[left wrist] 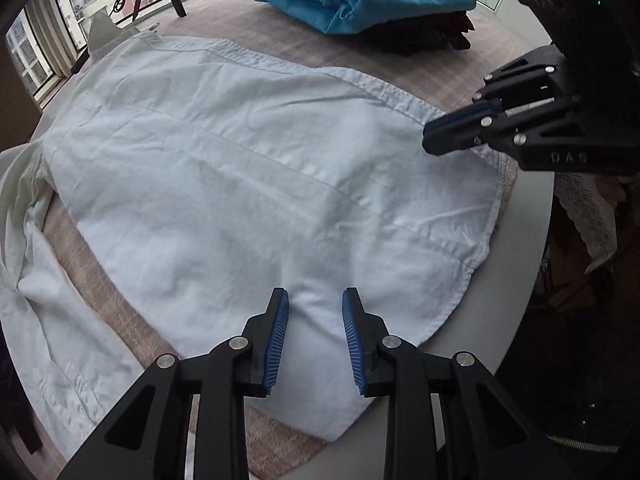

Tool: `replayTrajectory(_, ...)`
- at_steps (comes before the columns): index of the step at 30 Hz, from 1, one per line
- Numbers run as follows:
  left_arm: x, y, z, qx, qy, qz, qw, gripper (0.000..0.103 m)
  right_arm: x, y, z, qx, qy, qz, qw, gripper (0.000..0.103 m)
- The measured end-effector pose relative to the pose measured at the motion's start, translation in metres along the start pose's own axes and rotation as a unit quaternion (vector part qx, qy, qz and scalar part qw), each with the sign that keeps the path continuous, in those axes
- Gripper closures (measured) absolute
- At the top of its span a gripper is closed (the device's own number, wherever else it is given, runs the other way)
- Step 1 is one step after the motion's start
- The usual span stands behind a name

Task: Fold clothes

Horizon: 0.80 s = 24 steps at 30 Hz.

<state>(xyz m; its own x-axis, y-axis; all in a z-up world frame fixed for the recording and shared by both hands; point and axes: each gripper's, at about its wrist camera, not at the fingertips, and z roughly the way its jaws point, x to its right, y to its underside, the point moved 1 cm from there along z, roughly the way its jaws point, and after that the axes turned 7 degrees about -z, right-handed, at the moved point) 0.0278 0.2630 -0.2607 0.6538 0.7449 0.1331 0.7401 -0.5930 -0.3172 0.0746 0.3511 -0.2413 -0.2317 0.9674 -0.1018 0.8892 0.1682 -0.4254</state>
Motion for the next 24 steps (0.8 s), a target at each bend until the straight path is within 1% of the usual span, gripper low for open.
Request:
replayTrajectory(2,-0.008,0.004,-0.003,0.003,0.013,-0.021,0.9997,0.075,0.001,-0.002,-0.007,0.006,-0.006,0.003,1.000,0.098)
replayTrajectory(4,-0.012,0.006,-0.004,0.008,0.017,-0.029,0.9994,0.075,-0.012,-0.021,0.004,0.024,-0.019,-0.002,1.000,0.098)
replayTrajectory(6,-0.012,0.007,-0.005,0.006,0.011,-0.029,0.9995,0.075,-0.025,-0.032,0.026,0.011,-0.028,-0.018,0.999,0.098)
replayTrajectory(8,-0.012,0.011,-0.007,0.000,0.007,-0.026,0.9996,0.075,-0.028,-0.026,0.045,-0.027,-0.017,-0.034,0.999,0.099)
replayTrajectory(10,-0.016,0.016,-0.013,-0.013,-0.001,-0.024,0.9996,0.075,-0.016,-0.022,0.035,-0.040,-0.007,-0.038,0.998,0.099)
replayTrajectory(11,-0.023,0.016,-0.020,-0.015,-0.008,-0.037,0.9992,0.075,-0.007,-0.024,0.026,-0.038,-0.004,-0.026,0.999,0.099)
replayTrajectory(12,-0.030,0.016,-0.028,-0.016,-0.016,-0.051,0.9985,0.079,0.003,-0.026,0.017,-0.037,0.000,-0.015,0.999,0.099)
replayTrajectory(13,-0.040,0.011,-0.039,-0.008,-0.008,-0.067,0.9977,0.079,0.011,-0.032,0.009,-0.031,0.001,-0.007,0.999,0.099)
replayTrajectory(15,-0.060,-0.006,-0.060,0.021,-0.011,-0.089,0.9957,0.079,0.023,-0.061,-0.004,-0.002,-0.003,-0.006,1.000,0.099)
replayTrajectory(16,-0.070,-0.019,-0.064,0.034,-0.017,-0.094,0.9948,0.079,0.028,-0.076,-0.008,0.012,-0.005,-0.007,1.000,0.098)
replayTrajectory(17,-0.080,-0.032,-0.068,0.046,-0.024,-0.099,0.9937,0.079,0.032,-0.093,-0.005,0.022,-0.006,-0.011,1.000,0.095)
replayTrajectory(18,-0.090,-0.047,-0.066,0.054,-0.030,-0.104,0.9926,0.079,0.036,-0.109,0.001,0.028,-0.012,-0.012,0.999,0.095)
replayTrajectory(19,-0.100,-0.059,-0.063,0.057,-0.033,-0.110,0.9917,0.079,0.039,-0.124,0.015,0.022,-0.027,-0.007,0.999,0.095)
replayTrajectory(21,-0.106,-0.082,-0.046,0.052,-0.033,-0.116,0.9913,0.079,0.041,-0.144,0.051,-0.009,-0.059,-0.007,0.998,0.095)
replayTrajectory(22,-0.112,-0.092,-0.036,0.047,-0.045,-0.112,0.9916,0.079,0.041,-0.150,0.069,-0.026,-0.065,-0.011,0.997,0.095)
replayTrajectory(23,-0.109,-0.095,-0.021,0.036,-0.058,-0.110,0.9916,0.079,0.041,-0.153,0.084,-0.043,-0.046,-0.018,0.998,0.096)
replayTrajectory(24,-0.116,-0.097,-0.012,0.022,-0.068,-0.114,0.9909,0.079,0.050,-0.157,0.092,-0.051,-0.024,-0.018,0.998,0.102)
